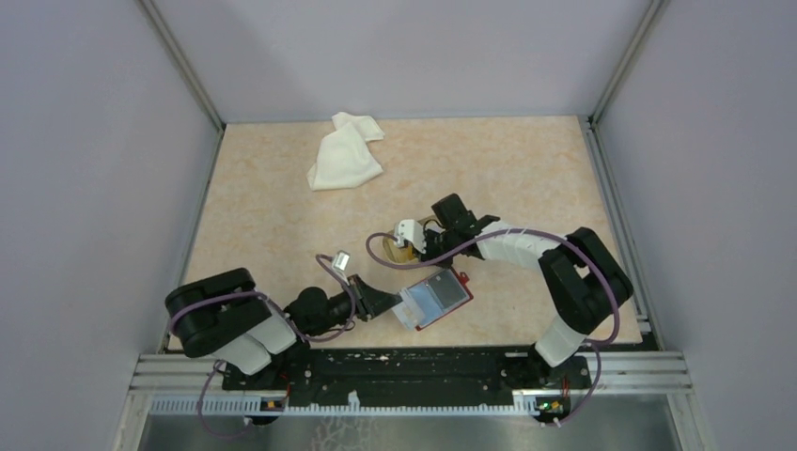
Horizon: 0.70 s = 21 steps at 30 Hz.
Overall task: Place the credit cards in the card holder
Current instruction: Move the storage box to the center of the board.
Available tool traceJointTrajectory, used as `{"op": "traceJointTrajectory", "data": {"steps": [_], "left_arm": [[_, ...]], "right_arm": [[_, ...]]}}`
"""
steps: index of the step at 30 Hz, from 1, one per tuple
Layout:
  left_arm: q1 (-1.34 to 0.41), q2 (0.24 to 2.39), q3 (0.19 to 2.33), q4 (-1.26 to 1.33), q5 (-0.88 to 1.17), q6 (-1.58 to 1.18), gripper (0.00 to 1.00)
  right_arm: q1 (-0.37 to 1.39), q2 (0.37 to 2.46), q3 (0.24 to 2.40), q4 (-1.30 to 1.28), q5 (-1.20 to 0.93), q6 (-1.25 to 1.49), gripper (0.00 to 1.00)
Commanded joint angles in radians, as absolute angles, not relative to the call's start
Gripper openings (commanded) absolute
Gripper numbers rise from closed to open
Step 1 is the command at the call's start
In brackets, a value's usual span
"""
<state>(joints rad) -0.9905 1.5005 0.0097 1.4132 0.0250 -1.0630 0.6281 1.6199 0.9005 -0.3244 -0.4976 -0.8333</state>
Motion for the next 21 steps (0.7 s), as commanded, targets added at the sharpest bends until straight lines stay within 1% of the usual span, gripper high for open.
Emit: {"op": "traceJointTrajectory", "data": {"steps": [1, 4, 7, 10, 12, 13, 14, 17, 19, 21], "left_arm": [[-0.986, 1.641, -0.074, 1.649, 0.021, -1.111, 0.00], [-0.986, 1.778, -0.058, 1.782, 0.021, -1.132, 0.00], [-0.986, 1.868, -0.010, 1.793, 0.019, -1.164, 0.00], [-0.986, 1.908, 0.054, 1.793, 0.009, -1.176, 0.00], [-0.985, 1.897, 0.061, 1.793, -0.032, -1.170, 0.00], [-0.986, 1.884, 0.062, 1.792, -0.035, -1.165, 0.00], [-0.986, 1.869, 0.062, 1.793, -0.037, -1.160, 0.00], [-0.986, 1.829, 0.056, 1.793, -0.021, -1.152, 0.00], [-0.986, 1.800, 0.049, 1.793, -0.006, -1.147, 0.00], [-0.986, 1.773, 0.040, 1.793, 0.037, -1.141, 0.00]], "right_arm": [[0.672, 1.640, 0.879, 0.045, -0.233, -0.464, 0.01], [0.679, 1.683, 0.894, 0.140, -0.047, -0.326, 0.01], [0.679, 1.718, 0.931, 0.124, -0.003, -0.286, 0.03], [0.677, 1.691, 0.941, 0.079, -0.086, -0.294, 0.05], [0.666, 1.654, 0.947, 0.047, -0.155, -0.292, 0.06], [0.661, 1.637, 0.960, 0.016, -0.180, -0.293, 0.09], [0.656, 1.625, 0.980, -0.036, -0.199, -0.299, 0.10], [0.633, 1.630, 1.097, -0.243, -0.254, -0.343, 0.11], [0.605, 1.663, 1.196, -0.433, -0.389, -0.419, 0.11], [0.566, 1.682, 1.244, -0.560, -0.559, -0.497, 0.10]]}}
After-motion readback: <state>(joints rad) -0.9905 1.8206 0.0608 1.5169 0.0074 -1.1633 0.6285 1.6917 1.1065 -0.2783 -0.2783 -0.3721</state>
